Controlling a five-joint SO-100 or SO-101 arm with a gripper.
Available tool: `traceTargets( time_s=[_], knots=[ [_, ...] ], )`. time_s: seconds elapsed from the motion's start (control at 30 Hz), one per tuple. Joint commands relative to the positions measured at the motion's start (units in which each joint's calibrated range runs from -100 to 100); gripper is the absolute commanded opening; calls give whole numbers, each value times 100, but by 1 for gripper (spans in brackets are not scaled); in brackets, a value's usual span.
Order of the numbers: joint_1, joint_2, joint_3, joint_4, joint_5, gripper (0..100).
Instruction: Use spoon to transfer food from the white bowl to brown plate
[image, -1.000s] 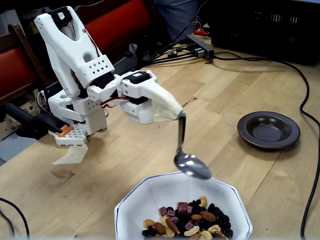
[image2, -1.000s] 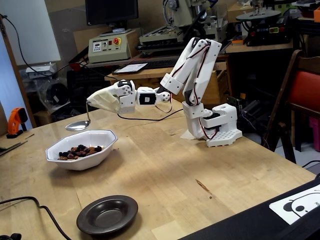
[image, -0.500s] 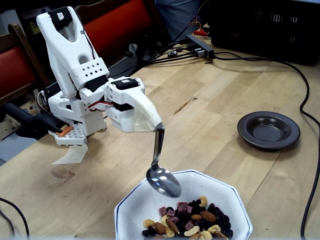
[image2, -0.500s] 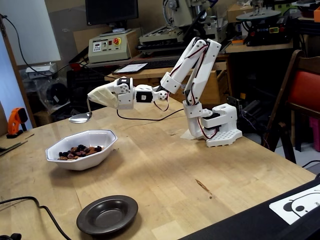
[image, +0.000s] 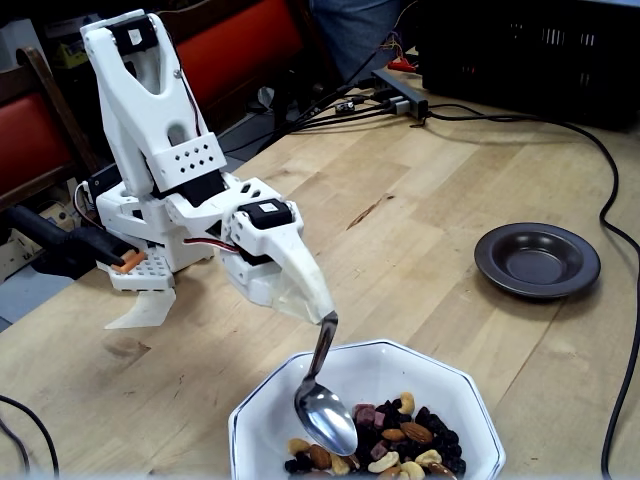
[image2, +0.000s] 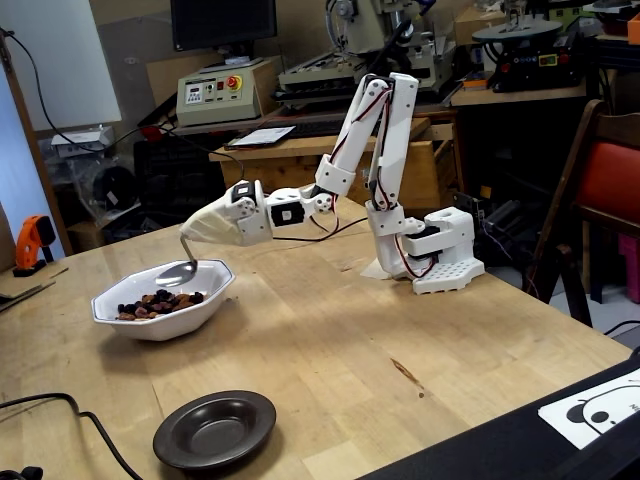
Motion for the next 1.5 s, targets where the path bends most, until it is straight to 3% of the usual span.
traceTargets(
  time_s=[0.0,0.4,0.73,0.97,1.47],
  knots=[
    [41,-10,-447,-556,24,3],
    [48,889,-438,-1481,444,3],
    [41,1069,-403,-1741,562,3],
    [41,1060,-394,-1781,938,3],
    [34,1077,-314,-1710,674,3]
  ],
)
